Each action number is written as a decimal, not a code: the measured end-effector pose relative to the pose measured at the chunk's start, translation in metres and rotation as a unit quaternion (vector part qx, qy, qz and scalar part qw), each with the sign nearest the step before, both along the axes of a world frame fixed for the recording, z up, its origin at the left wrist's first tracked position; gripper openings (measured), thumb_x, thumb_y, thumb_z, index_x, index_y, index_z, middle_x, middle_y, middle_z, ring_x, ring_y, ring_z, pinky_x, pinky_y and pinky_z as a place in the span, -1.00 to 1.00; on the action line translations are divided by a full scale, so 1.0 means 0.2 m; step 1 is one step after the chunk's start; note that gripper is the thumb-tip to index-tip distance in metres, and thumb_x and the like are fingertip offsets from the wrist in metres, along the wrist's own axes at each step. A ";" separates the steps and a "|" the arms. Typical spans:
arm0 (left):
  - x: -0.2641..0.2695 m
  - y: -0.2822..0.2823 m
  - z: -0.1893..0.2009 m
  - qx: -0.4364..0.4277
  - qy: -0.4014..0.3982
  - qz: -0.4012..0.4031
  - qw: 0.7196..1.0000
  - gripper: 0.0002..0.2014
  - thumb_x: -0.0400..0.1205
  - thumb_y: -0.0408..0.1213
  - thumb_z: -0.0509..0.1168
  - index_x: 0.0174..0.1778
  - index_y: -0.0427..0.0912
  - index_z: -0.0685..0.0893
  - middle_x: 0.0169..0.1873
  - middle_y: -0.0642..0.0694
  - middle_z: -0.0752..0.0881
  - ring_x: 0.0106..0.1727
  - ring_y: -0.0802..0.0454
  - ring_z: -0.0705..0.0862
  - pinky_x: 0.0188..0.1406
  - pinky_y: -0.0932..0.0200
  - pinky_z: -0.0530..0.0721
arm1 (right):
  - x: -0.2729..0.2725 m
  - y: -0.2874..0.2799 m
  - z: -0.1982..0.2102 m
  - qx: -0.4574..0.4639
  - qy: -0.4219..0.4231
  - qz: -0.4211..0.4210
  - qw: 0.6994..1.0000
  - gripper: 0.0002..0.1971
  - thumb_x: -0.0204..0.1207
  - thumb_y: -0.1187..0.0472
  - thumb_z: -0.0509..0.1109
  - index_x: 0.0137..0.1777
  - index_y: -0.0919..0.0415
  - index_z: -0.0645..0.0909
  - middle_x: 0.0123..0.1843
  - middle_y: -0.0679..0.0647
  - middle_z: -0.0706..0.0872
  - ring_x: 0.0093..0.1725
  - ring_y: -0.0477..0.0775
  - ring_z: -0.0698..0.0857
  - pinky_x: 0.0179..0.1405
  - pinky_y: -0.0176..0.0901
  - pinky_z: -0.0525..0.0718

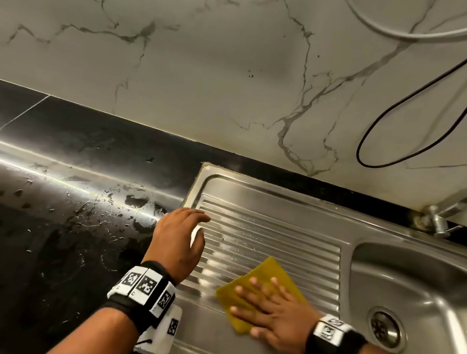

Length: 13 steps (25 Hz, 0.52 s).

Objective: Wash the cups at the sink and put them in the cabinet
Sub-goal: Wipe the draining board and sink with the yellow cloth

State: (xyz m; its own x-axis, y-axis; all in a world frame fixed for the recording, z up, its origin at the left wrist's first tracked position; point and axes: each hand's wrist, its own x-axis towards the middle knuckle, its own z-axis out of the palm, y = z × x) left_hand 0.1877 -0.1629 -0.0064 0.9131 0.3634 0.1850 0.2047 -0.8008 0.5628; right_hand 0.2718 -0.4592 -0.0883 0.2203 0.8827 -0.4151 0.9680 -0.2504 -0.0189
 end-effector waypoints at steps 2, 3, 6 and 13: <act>-0.01 0.02 0.01 -0.006 0.004 0.008 1.000 -0.71 0.62 -0.29 0.34 0.24 0.01 0.72 0.22 0.05 0.72 0.31 0.02 0.63 0.42 -0.15 0.57 | 0.20 -0.11 0.05 -0.010 -0.007 -0.109 0.994 -0.41 0.68 -0.39 -0.30 0.70 -0.40 -0.26 0.80 -0.18 -0.12 0.78 0.14 -0.13 0.62 0.28 -0.17; -0.03 0.03 0.00 -0.008 0.003 0.012 1.000 -0.71 0.61 -0.28 0.34 0.24 0.00 0.72 0.22 0.05 0.72 0.31 0.02 0.63 0.42 -0.15 0.58 | 0.30 -0.09 0.06 -0.019 0.014 -0.174 0.985 -0.38 0.59 -0.43 -0.42 0.64 -0.43 -0.43 0.77 -0.23 -0.31 0.77 0.16 -0.27 0.67 0.33 -0.22; -0.09 0.05 -0.01 -0.010 0.004 0.017 1.000 -0.68 0.60 -0.17 0.22 0.22 0.00 0.74 0.21 0.06 0.73 0.30 0.03 0.64 0.39 -0.15 0.59 | 0.52 0.18 0.07 -0.015 0.037 -0.320 0.946 -0.36 0.60 -0.44 -0.34 0.64 -0.41 -0.44 0.71 -0.24 -0.48 0.75 0.23 -0.37 0.69 0.36 -0.25; -0.20 0.06 -0.03 -0.015 0.011 0.040 0.999 -0.64 0.56 -0.11 0.16 0.18 0.00 0.75 0.17 0.06 0.73 0.26 0.00 0.66 0.30 -0.19 0.63 | 0.18 0.90 0.04 -0.017 0.043 -0.066 0.997 -0.32 0.73 -0.26 -0.04 0.74 -0.24 -0.27 0.79 -0.04 -0.34 0.73 0.31 -0.35 0.67 0.40 -0.32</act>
